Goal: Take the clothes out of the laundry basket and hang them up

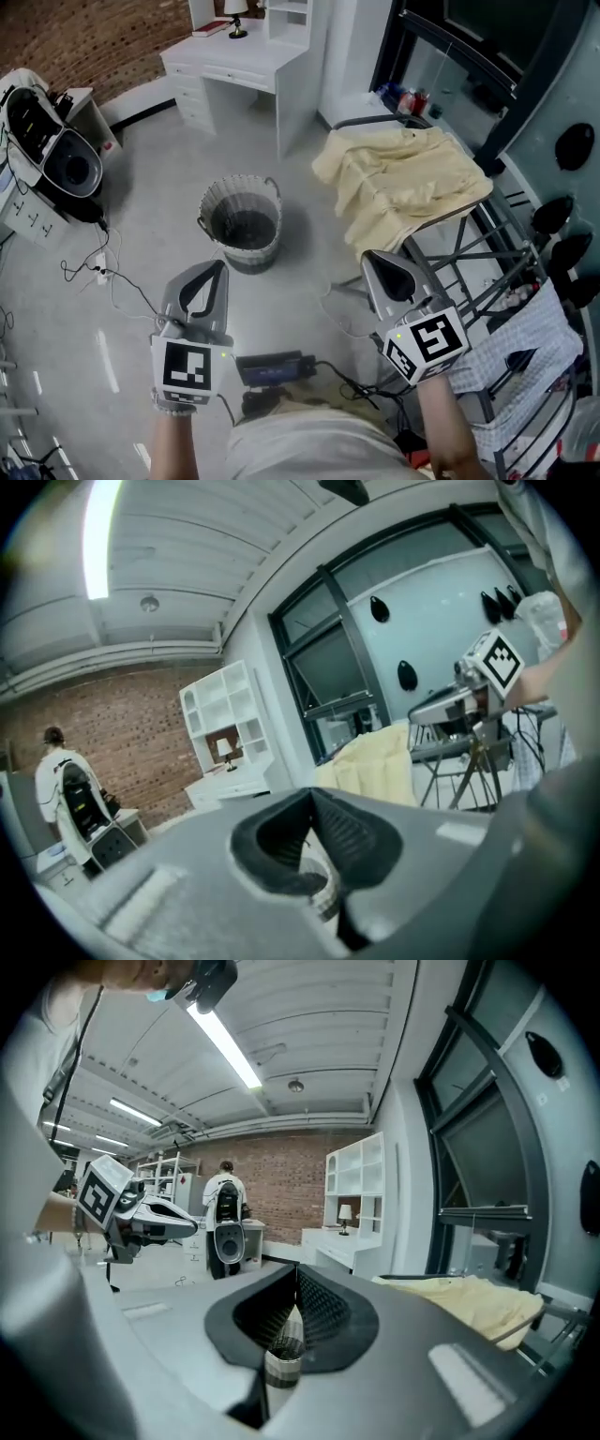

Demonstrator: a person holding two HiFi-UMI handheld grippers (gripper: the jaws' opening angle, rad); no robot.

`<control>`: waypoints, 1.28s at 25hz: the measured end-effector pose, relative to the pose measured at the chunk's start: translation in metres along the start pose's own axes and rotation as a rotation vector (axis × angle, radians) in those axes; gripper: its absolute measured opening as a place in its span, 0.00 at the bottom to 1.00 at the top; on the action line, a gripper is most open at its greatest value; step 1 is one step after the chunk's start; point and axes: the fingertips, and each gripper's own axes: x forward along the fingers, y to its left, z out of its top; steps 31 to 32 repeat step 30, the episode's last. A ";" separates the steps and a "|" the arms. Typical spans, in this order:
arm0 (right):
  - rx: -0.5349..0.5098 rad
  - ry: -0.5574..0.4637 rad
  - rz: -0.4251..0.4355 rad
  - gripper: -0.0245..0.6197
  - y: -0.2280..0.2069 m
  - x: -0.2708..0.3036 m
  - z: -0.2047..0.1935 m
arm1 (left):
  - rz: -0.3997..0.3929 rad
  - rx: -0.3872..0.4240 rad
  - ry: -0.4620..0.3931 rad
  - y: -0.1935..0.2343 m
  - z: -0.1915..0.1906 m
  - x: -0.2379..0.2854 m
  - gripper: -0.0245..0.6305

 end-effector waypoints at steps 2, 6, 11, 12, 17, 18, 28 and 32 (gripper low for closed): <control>0.001 0.014 0.036 0.05 0.013 0.010 -0.007 | 0.013 -0.024 0.018 0.005 -0.014 -0.007 0.03; -0.004 0.055 0.084 0.05 0.032 0.025 -0.018 | 0.037 -0.069 0.037 0.011 -0.032 -0.015 0.03; -0.020 0.075 0.108 0.05 0.046 0.036 -0.022 | 0.052 -0.095 0.058 0.018 -0.045 -0.021 0.03; -0.019 0.077 0.111 0.05 0.047 0.037 -0.022 | 0.054 -0.096 0.060 0.018 -0.047 -0.021 0.03; -0.013 0.082 0.115 0.05 0.048 0.040 -0.023 | 0.055 -0.104 0.067 0.017 -0.052 -0.022 0.03; -0.012 0.085 0.112 0.05 0.047 0.040 -0.023 | 0.054 -0.106 0.067 0.017 -0.052 -0.021 0.03; 0.003 0.086 0.095 0.05 0.045 0.035 -0.022 | 0.036 -0.112 0.066 0.012 -0.052 -0.022 0.03; 0.006 0.086 0.090 0.05 0.043 0.033 -0.021 | 0.034 -0.112 0.064 0.012 -0.051 -0.022 0.03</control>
